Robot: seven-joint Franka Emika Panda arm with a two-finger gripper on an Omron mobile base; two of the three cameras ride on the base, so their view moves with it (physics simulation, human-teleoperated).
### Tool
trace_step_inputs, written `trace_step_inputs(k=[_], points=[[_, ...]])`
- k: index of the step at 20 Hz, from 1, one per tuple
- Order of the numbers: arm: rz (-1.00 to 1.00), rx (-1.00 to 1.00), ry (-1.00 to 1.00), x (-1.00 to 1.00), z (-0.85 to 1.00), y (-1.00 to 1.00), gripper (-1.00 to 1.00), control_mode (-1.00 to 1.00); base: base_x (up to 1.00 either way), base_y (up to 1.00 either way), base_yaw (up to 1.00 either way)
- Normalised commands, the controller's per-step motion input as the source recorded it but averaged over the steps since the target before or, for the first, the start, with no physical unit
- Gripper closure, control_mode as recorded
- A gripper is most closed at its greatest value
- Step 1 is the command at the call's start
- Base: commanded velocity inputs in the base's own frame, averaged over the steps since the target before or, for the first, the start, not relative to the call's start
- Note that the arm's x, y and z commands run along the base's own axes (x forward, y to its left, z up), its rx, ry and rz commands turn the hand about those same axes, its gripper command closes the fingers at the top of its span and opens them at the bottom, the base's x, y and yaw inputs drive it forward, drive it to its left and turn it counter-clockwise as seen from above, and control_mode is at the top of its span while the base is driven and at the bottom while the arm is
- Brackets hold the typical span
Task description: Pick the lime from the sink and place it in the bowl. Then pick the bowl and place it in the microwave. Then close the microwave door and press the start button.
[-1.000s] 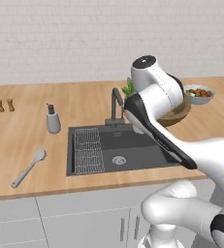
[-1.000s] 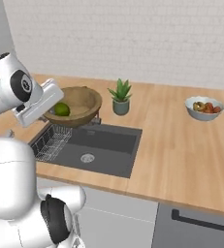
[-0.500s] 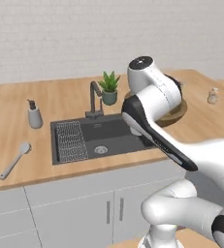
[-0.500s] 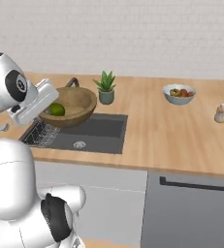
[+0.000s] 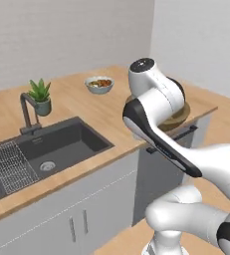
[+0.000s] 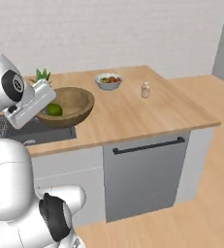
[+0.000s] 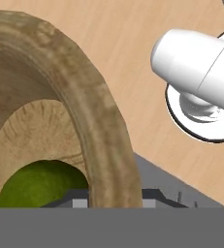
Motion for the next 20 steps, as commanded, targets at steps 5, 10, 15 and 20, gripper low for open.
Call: trace_step_inputs(k=[5, 10, 15, 20], points=[[0.00, 0.00, 0.00, 0.00, 0.00, 0.00, 1.00, 1.00, -0.19, -0.24, -0.67], [0.00, 0.00, 0.00, 0.00, 0.00, 0.00, 1.00, 1.00, -0.12, -0.25, -0.70], [0.00, 0.00, 0.00, 0.00, 0.00, 0.00, 1.00, 1.00, -0.10, -0.18, -0.73], [0.00, 0.00, 0.00, 0.00, 0.00, 0.00, 1.00, 1.00, 0.08, -0.02, -0.70]])
